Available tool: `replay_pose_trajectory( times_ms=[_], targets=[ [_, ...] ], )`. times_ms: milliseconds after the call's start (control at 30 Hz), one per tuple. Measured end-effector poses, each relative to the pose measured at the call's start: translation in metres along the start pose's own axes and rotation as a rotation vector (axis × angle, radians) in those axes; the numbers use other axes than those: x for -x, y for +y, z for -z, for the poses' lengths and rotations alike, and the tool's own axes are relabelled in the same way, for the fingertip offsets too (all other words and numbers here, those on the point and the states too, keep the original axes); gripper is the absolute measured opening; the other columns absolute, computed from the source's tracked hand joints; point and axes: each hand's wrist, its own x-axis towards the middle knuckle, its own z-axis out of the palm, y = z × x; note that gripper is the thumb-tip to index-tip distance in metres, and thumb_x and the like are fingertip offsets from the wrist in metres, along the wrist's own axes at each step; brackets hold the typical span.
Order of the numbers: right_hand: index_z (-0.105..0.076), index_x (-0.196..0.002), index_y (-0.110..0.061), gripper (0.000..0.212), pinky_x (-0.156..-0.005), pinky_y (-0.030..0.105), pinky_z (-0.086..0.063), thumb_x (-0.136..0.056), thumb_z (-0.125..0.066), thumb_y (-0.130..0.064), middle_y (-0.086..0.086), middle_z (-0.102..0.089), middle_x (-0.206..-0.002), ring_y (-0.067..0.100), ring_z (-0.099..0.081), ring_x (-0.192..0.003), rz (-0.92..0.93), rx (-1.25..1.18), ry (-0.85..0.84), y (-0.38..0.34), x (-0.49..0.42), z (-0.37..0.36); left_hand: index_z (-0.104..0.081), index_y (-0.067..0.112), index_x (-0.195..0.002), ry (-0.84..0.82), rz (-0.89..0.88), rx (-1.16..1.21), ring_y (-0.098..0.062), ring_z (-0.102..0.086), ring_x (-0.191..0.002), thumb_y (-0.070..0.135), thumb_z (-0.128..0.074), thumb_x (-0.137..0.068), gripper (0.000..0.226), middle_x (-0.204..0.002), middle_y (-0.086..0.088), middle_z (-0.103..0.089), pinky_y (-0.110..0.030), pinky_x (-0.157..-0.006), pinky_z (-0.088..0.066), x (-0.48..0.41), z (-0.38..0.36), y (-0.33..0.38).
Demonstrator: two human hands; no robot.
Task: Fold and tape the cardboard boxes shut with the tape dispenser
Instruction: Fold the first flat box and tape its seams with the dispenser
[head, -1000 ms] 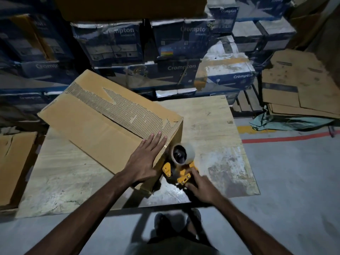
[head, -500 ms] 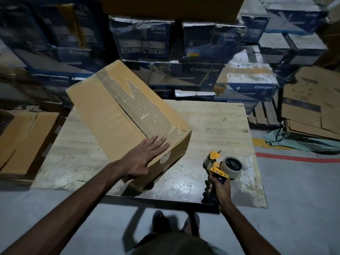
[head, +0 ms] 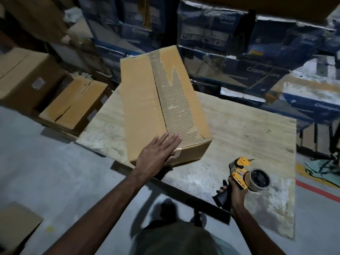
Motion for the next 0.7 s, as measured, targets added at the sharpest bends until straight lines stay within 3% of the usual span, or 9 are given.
replay_pose_trajectory(
  times_ms=[67, 167, 267, 367, 533, 700],
  targets=[
    [-0.048, -0.098, -0.023, 0.017, -0.051, 0.03, -0.043, -0.101, -0.064, -0.029, 0.004, -0.05, -0.069, 0.018, -0.048, -0.048, -0.026, -0.027, 0.0, 0.0, -0.003, -0.001, -0.022, 0.02, -0.165, 0.008, -0.034, -0.045, -0.027, -0.028, -0.155, 0.028, -0.054, -0.102, 0.072, -0.171, 0.0, -0.022, -0.045, -0.121, -0.038, 0.0, 0.003, 0.002],
    [-0.046, -0.111, -0.015, 0.023, -0.051, 0.031, -0.043, -0.102, -0.062, -0.028, 0.003, -0.049, -0.064, 0.018, -0.047, -0.049, -0.009, -0.015, 0.018, 0.003, -0.008, 0.0, -0.021, 0.017, -0.166, 0.013, -0.063, -0.121, -0.032, -0.03, -0.154, 0.018, -0.056, -0.095, 0.078, -0.172, -0.003, -0.02, -0.05, -0.118, -0.041, 0.003, 0.004, -0.001],
    [-0.035, -0.118, -0.021, 0.046, -0.052, 0.032, -0.047, -0.094, -0.072, -0.032, 0.006, -0.052, -0.067, 0.021, -0.05, -0.051, 0.032, 0.025, 0.061, 0.006, -0.02, 0.007, -0.021, 0.017, -0.165, 0.029, -0.092, -0.199, -0.034, -0.032, -0.153, 0.039, -0.058, -0.1, 0.078, -0.172, -0.004, -0.02, -0.053, -0.114, -0.044, 0.002, -0.001, -0.007],
    [-0.045, -0.106, -0.018, 0.034, -0.049, 0.032, -0.044, -0.093, -0.072, -0.032, 0.008, -0.046, -0.069, 0.021, -0.046, -0.047, 0.052, 0.022, 0.049, 0.005, -0.016, 0.008, -0.032, 0.02, -0.163, 0.084, -0.082, -0.236, -0.031, -0.039, -0.15, 0.075, -0.048, -0.097, 0.087, -0.168, -0.003, -0.03, -0.052, -0.11, -0.048, 0.001, -0.003, -0.019],
    [-0.051, -0.105, -0.022, 0.025, -0.05, 0.032, -0.039, -0.092, -0.072, -0.02, 0.012, -0.046, -0.064, 0.021, -0.041, -0.045, 0.222, 0.021, 0.147, -0.011, 0.003, -0.007, -0.059, 0.024, -0.148, 0.288, -0.062, -0.275, -0.025, -0.06, -0.133, 0.06, -0.059, -0.101, 0.059, -0.152, 0.0, -0.056, -0.044, -0.097, -0.057, 0.006, -0.006, -0.034],
    [-0.054, -0.098, -0.016, 0.013, -0.042, 0.027, -0.04, -0.097, -0.067, -0.019, 0.007, -0.045, -0.057, 0.019, -0.041, -0.038, 0.26, -0.043, 0.098, -0.02, 0.039, -0.027, -0.064, 0.022, -0.142, 0.342, 0.004, -0.24, -0.026, -0.063, -0.13, 0.06, -0.064, -0.097, 0.059, -0.148, -0.001, -0.06, -0.046, -0.096, -0.057, 0.005, -0.013, -0.024]
  ],
)
